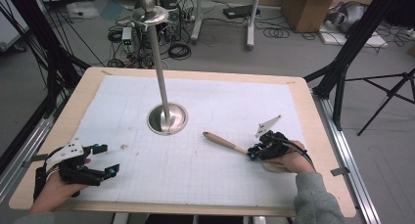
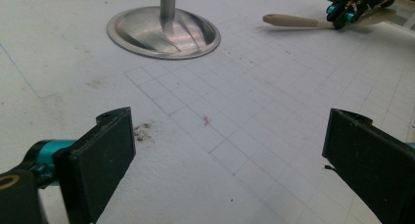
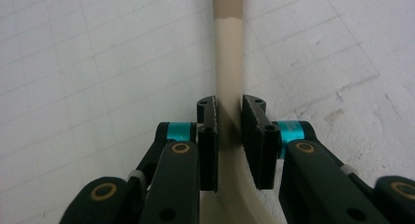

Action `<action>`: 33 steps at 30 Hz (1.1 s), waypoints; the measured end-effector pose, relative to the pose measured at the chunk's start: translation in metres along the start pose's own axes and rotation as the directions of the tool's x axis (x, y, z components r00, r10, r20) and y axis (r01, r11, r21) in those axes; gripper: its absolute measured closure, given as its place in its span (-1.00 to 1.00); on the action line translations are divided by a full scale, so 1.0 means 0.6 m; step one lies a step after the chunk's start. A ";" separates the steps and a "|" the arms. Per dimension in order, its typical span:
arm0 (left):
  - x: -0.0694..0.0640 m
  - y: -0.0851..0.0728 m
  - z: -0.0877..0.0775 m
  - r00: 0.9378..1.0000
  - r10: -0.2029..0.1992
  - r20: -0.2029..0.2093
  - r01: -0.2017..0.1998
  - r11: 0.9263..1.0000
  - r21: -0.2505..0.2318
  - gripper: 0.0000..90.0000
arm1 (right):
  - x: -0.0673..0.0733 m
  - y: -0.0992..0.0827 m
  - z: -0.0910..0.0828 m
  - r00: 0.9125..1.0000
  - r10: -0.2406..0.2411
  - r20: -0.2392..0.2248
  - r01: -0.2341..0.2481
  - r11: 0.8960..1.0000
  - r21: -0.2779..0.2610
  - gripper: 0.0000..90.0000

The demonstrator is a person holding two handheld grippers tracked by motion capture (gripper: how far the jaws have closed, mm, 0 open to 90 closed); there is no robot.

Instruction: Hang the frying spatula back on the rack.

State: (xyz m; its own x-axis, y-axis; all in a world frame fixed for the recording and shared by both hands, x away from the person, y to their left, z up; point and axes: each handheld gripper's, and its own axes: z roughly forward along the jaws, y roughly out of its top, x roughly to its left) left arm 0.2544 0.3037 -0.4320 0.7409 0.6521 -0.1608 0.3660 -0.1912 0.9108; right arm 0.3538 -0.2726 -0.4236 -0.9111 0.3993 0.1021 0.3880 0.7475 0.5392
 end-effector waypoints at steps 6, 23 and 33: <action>0.000 0.002 0.004 1.000 0.002 0.004 -0.002 1.000 0.001 -0.87 | 0.003 -0.003 -0.014 1.000 0.004 0.003 -0.004 0.999 -0.048 0.72; -0.003 0.014 0.013 0.999 0.013 0.033 -0.012 1.000 -0.028 -0.87 | 0.017 0.002 -0.045 1.000 -0.013 0.028 0.016 0.992 -0.124 0.72; -0.005 0.015 0.015 0.999 0.013 0.035 -0.011 0.999 -0.036 -0.87 | 0.026 0.023 -0.087 0.998 -0.028 0.052 0.037 0.984 -0.172 0.72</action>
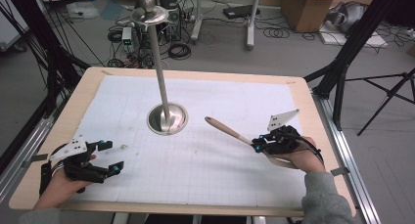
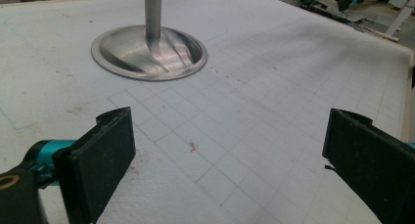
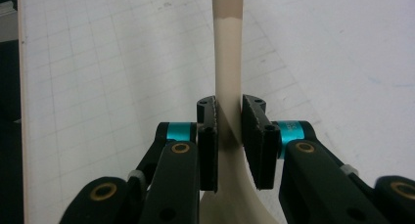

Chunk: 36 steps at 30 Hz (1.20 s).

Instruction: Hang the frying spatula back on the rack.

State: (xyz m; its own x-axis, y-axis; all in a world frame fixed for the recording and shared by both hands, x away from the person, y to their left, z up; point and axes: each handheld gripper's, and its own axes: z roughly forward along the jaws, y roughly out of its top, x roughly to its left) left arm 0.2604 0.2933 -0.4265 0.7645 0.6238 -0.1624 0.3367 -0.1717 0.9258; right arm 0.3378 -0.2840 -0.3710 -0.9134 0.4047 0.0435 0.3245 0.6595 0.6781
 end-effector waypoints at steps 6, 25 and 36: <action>0.001 0.001 -0.003 1.000 -0.009 0.010 0.009 1.000 -0.017 -0.87 | 0.006 0.023 -0.023 1.000 -0.025 0.016 0.025 1.000 -0.015 0.72; 0.002 -0.001 -0.009 0.999 -0.030 0.015 0.030 0.999 -0.035 -0.87 | 0.011 0.088 -0.054 0.999 -0.047 0.028 0.049 0.994 -0.093 0.72; -0.001 0.001 -0.010 0.999 -0.039 0.028 0.040 0.998 -0.055 -0.87 | 0.010 0.123 -0.066 0.997 -0.073 0.009 0.073 0.990 -0.125 0.72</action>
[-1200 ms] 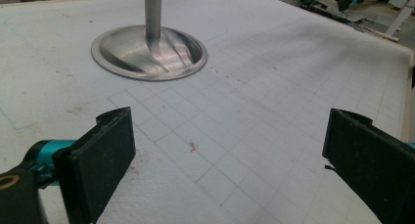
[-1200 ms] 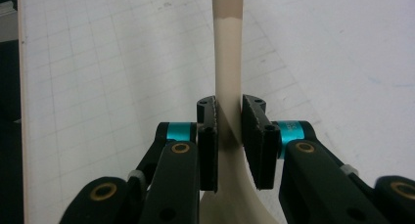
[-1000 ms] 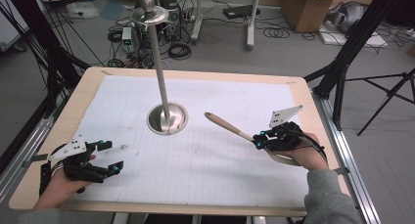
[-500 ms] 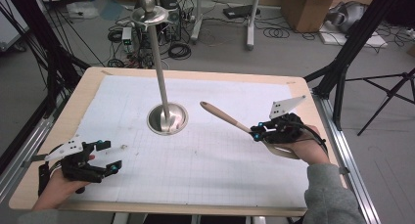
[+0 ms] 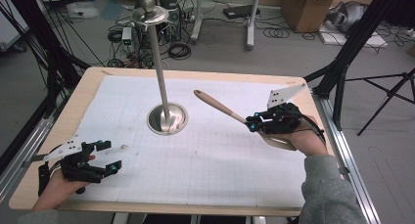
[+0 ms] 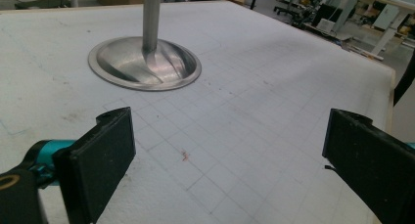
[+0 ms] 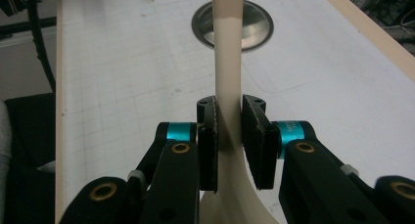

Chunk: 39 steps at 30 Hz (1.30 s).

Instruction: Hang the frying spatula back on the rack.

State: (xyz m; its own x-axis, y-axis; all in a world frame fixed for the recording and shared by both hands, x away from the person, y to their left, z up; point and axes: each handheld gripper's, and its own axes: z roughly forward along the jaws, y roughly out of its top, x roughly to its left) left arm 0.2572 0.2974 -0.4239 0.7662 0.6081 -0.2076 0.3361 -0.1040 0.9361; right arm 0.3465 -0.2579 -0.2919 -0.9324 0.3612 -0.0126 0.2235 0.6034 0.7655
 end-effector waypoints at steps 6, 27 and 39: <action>-0.001 0.001 -0.001 1.000 0.001 0.003 -0.001 1.000 -0.002 -0.87 | -0.006 0.018 -0.007 1.000 -0.013 -0.029 0.012 0.999 -0.035 0.72; -0.005 -0.003 -0.018 1.000 -0.005 -0.008 0.005 1.000 -0.019 -0.87 | -0.019 0.073 -0.037 0.999 -0.024 -0.029 0.021 0.994 -0.104 0.72; -0.005 -0.007 -0.023 1.000 -0.013 -0.013 0.013 1.000 -0.020 -0.87 | -0.025 0.103 -0.060 0.998 -0.049 -0.028 0.045 0.991 -0.128 0.72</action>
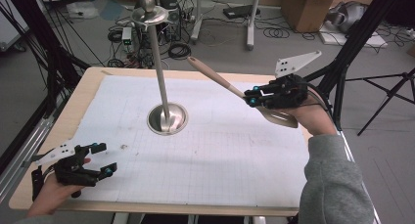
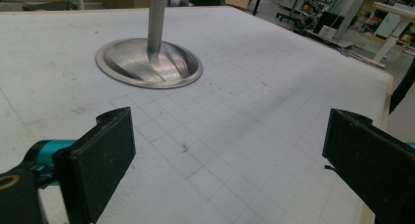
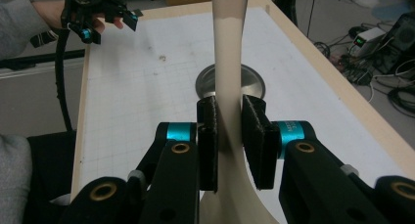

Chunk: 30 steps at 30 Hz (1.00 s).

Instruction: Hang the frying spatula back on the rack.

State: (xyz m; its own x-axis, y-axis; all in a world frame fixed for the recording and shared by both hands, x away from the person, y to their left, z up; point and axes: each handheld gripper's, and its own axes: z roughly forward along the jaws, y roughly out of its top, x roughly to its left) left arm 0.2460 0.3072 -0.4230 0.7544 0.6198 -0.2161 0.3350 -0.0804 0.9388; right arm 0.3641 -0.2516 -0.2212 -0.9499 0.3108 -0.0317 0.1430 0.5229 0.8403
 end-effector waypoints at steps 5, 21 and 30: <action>0.000 -0.001 -0.001 1.000 0.001 -0.001 -0.001 1.000 -0.002 -0.87 | -0.001 0.017 -0.007 1.000 0.003 0.003 -0.003 1.000 -0.007 0.72; -0.001 -0.002 -0.007 1.000 -0.006 -0.002 0.006 1.000 -0.007 -0.87 | -0.003 0.063 -0.017 1.000 -0.025 0.014 0.025 1.000 -0.013 0.72; -0.002 -0.005 -0.009 1.000 -0.007 -0.005 0.007 1.000 -0.004 -0.87 | -0.009 0.079 -0.019 0.999 -0.014 0.038 0.015 1.000 -0.024 0.72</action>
State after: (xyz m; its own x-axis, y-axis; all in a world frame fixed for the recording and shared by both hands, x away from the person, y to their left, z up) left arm 0.2413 0.3109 -0.4240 0.7495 0.6240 -0.2211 0.3381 -0.0735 0.9382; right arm 0.3727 -0.2374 -0.1750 -0.9407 0.3331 -0.0640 0.1220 0.5081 0.8526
